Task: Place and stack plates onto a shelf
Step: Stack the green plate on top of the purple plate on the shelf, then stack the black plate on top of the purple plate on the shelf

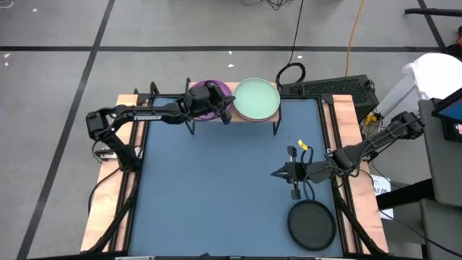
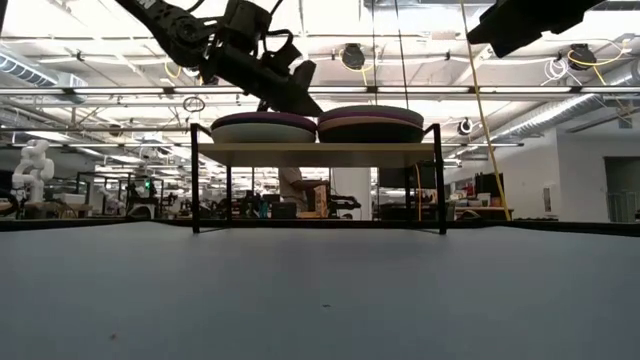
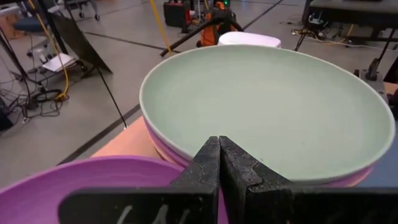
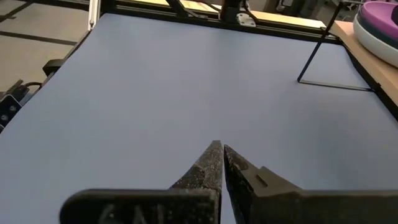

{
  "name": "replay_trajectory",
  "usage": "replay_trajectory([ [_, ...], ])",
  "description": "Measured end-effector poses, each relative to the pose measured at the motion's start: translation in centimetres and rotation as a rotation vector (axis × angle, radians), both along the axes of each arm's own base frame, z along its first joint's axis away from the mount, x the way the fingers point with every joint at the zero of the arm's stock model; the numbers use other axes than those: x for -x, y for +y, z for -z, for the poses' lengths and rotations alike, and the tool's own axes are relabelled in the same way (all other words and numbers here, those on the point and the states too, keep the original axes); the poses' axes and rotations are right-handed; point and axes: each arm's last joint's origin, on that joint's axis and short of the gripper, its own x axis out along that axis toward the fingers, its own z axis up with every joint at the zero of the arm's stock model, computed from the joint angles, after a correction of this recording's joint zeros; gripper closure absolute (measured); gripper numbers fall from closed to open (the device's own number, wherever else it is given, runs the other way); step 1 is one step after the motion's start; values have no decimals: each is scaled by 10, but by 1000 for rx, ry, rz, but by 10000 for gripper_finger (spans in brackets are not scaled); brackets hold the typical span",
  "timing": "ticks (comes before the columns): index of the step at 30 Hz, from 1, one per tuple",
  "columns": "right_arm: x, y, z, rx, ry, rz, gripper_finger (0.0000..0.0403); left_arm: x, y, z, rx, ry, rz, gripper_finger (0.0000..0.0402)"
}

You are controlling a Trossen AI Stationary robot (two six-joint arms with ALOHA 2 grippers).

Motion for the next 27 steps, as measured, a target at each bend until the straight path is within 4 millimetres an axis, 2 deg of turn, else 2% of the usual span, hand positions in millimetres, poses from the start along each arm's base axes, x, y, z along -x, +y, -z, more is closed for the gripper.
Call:
replay_trajectory([
  [11,1,0,-2,-31,-12,20,403,1,-1,-3,0,-5,1,398],
  [15,3,-4,-19,-117,-25,129,403,6,-9,-17,-16,-39,15,398],
  [17,6,-6,-25,-113,31,165,403,8,-16,-26,-24,-60,31,398],
  [21,12,-8,-24,-102,174,221,403,13,-38,-40,-27,-54,86,398],
  [27,15,-4,-16,-215,368,182,403,14,-82,-41,7,32,214,398],
])
